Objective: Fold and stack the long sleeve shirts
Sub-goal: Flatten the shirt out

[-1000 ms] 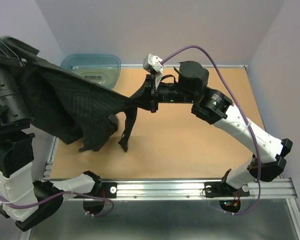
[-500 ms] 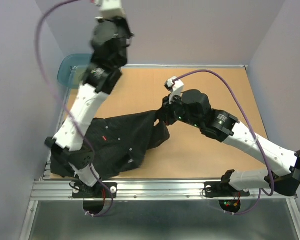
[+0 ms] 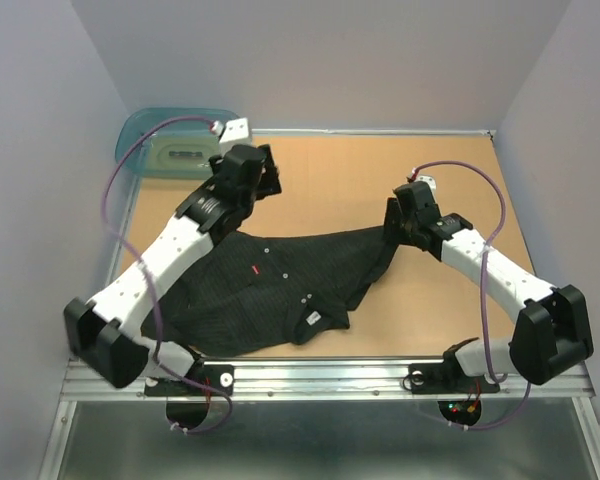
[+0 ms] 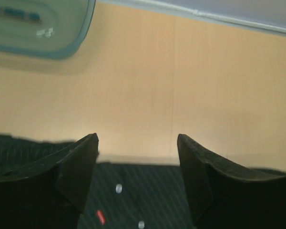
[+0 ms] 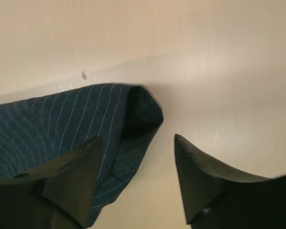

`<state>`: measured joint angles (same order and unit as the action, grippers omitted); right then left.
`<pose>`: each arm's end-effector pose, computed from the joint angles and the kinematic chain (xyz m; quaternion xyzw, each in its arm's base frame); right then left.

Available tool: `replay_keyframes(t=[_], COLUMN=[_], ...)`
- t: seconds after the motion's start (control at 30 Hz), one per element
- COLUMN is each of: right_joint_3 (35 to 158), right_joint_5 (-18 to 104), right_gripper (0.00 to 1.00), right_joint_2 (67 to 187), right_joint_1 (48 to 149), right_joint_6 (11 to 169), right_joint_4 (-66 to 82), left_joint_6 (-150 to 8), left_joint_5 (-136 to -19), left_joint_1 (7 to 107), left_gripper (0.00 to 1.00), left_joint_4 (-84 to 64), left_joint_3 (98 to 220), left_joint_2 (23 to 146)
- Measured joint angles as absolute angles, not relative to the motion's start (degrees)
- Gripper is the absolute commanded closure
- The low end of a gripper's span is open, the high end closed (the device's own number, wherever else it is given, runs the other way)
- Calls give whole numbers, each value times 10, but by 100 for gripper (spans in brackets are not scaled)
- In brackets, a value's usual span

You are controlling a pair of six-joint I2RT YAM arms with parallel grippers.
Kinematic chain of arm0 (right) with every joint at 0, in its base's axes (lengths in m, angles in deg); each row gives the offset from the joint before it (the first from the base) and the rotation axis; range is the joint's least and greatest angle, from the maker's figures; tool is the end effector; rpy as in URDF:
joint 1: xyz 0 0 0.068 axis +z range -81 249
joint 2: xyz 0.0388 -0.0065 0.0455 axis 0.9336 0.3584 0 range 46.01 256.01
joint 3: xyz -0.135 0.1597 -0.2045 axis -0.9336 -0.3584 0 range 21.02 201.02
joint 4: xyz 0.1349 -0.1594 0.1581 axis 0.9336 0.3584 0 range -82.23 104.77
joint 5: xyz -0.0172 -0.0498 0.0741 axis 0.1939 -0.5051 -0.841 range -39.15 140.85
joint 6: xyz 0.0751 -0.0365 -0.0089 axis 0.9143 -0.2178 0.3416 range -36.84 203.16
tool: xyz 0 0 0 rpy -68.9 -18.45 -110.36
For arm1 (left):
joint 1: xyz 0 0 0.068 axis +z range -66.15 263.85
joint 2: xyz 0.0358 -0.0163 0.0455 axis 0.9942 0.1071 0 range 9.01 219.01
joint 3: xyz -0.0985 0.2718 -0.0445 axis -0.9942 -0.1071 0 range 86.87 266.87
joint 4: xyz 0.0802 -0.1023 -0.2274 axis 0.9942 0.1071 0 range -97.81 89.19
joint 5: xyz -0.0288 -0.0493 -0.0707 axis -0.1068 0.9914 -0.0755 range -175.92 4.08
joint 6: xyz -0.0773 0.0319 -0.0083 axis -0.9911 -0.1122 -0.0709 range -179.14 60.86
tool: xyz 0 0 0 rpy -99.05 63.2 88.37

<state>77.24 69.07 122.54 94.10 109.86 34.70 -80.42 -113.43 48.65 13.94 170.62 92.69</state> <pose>0.2837 0.1075 0.2554 0.0705 0.9185 0.0246 0.3882 0.3167 -0.1819 0.4049 -0.0351 0.8140 -0.0847 0.5736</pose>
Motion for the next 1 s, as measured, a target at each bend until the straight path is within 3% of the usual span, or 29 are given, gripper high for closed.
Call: replay_keyframes(t=[0.1, 0.17, 0.3, 0.47, 0.73, 1.0], right_joint_3=[769, 769, 769, 769, 770, 787], right_joint_5=[682, 658, 599, 530, 503, 525], right_gripper=[11, 8, 6, 7, 11, 22], right_joint_2=[1220, 1208, 1175, 1197, 1299, 1401], right_joint_1=[935, 943, 1004, 1191, 1388, 1426], right_joint_6=[1071, 1037, 966, 889, 840, 807], right_joint_4=[363, 364, 364, 361, 373, 373], left_joint_6=[-890, -938, -1021, -1077, -1071, -993], left_joint_5=[-1119, -1112, -1079, -1024, -994, -1006], left_joint_1=[491, 491, 494, 516, 563, 579], left_gripper=[13, 12, 12, 12, 12, 12], left_joint_4=[145, 160, 169, 156, 68, 21], left_joint_3=[1571, 1510, 1380, 1269, 1272, 1374], left_joint_2=[796, 744, 684, 710, 858, 949])
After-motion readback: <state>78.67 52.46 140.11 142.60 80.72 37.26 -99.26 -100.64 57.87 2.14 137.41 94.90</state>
